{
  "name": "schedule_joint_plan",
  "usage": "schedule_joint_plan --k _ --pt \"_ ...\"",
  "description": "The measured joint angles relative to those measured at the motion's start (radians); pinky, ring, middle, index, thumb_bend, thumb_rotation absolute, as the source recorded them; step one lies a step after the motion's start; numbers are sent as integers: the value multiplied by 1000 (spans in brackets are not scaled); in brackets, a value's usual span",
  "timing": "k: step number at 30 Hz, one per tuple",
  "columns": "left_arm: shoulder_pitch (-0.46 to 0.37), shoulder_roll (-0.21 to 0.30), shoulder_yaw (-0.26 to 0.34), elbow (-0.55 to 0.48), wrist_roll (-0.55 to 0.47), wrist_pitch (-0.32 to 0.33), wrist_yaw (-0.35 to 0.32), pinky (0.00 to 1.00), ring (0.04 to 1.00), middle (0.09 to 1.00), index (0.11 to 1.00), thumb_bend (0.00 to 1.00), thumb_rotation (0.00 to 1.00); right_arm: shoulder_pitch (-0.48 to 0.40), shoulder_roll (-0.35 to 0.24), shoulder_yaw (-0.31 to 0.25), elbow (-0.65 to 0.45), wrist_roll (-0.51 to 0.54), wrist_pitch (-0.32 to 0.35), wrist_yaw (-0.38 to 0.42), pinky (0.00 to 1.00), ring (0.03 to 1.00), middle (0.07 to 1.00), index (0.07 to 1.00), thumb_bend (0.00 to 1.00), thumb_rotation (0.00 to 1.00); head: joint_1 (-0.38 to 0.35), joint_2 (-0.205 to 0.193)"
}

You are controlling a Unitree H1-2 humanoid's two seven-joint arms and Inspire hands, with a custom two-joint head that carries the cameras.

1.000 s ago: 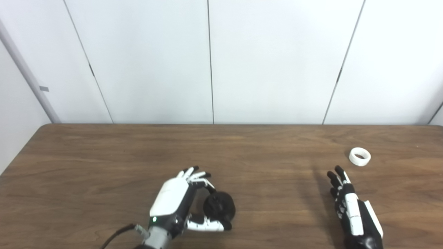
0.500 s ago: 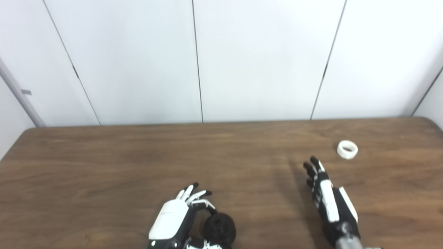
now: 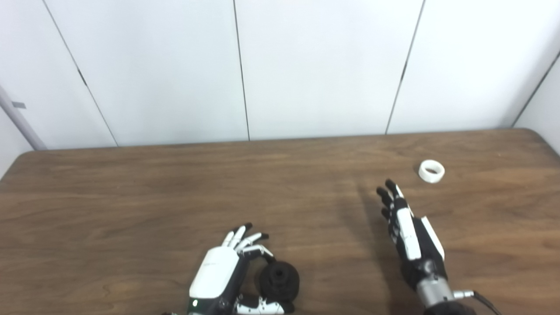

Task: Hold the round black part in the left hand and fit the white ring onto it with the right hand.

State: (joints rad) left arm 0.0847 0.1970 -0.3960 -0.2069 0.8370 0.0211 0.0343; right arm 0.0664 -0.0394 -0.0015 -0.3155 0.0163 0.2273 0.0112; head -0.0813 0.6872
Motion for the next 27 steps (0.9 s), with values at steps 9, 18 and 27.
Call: schedule_joint_plan --k 9,18,27 --pt "1 0 0 0 3 -2 -1 1000 980 860 486 520 54 -10 -15 -12 -7 -2 21 -1 1000 986 953 954 528 816 -38 18" --pt "2 8 9 -6 2 -2 -17 1000 974 852 486 521 53 -99 -64 -25 -52 -142 89 -41 915 909 895 886 573 436 -103 43" --pt "8 33 35 -11 -12 -38 -35 1000 959 841 485 522 52 -242 -169 -26 -63 -275 223 -28 893 902 893 881 607 395 -251 52"
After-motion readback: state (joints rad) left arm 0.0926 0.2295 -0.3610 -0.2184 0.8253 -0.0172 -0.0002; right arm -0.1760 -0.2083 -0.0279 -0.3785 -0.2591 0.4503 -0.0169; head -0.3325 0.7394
